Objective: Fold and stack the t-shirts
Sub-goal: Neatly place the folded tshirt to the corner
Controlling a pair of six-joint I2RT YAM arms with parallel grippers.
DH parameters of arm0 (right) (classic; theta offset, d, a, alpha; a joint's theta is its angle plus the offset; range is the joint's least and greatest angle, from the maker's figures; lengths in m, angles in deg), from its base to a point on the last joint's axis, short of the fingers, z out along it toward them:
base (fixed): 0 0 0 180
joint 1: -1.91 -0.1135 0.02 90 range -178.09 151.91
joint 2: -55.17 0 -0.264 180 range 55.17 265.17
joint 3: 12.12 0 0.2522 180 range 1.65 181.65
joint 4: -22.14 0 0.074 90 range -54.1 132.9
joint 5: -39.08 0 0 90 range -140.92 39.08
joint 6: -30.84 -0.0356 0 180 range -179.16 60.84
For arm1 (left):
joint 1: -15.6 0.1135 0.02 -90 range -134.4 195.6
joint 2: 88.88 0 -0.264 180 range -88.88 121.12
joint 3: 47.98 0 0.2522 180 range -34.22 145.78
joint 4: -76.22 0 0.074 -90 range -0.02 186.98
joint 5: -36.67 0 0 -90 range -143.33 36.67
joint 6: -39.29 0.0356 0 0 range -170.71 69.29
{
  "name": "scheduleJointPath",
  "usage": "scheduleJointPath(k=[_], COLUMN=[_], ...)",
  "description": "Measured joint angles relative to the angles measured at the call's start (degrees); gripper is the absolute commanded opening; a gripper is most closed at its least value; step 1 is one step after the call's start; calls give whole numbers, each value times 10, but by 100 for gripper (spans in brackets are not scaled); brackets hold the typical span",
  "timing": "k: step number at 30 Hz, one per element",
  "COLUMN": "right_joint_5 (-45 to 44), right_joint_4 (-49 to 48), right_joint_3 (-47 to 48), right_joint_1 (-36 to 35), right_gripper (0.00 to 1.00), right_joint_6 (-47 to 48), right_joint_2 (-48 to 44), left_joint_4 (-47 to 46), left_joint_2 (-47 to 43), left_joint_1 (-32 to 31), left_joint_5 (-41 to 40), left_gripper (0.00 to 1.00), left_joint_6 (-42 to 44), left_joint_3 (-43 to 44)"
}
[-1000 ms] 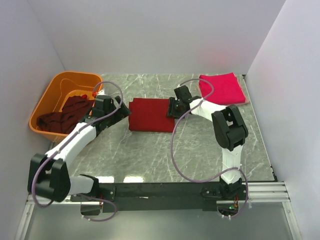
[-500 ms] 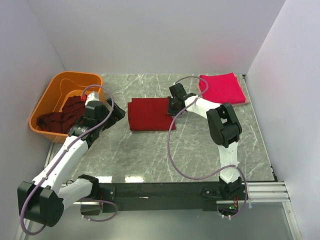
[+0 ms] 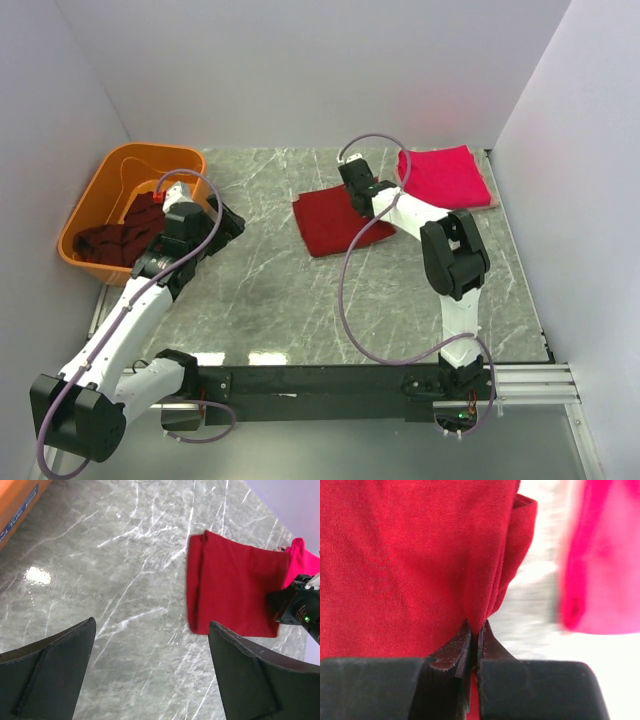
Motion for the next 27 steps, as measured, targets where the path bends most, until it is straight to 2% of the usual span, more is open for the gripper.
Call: scheduleJointPath(k=[6, 14, 20, 27], right_joint_5=[-92, -140, -156, -155], right_joint_4=[-50, -142, -163, -163], right_joint_3=[-4, -17, -6, 52], right_joint_1=[34, 81, 108, 125], right_gripper=[0, 0, 0, 0], right_joint_6=[137, 272, 318, 331], right_joint_2=[-10, -52, -55, -55], left_joint_4=[-10, -15, -15, -8], left_joint_2=[0, 2, 12, 30], left_joint_1=[0, 0, 0, 0], left_joint_5=[-2, -26, -40, -45], left_gripper=[100, 99, 99, 100], left_joint_6=[3, 5, 5, 5], left_joint_3=[8, 22, 23, 33])
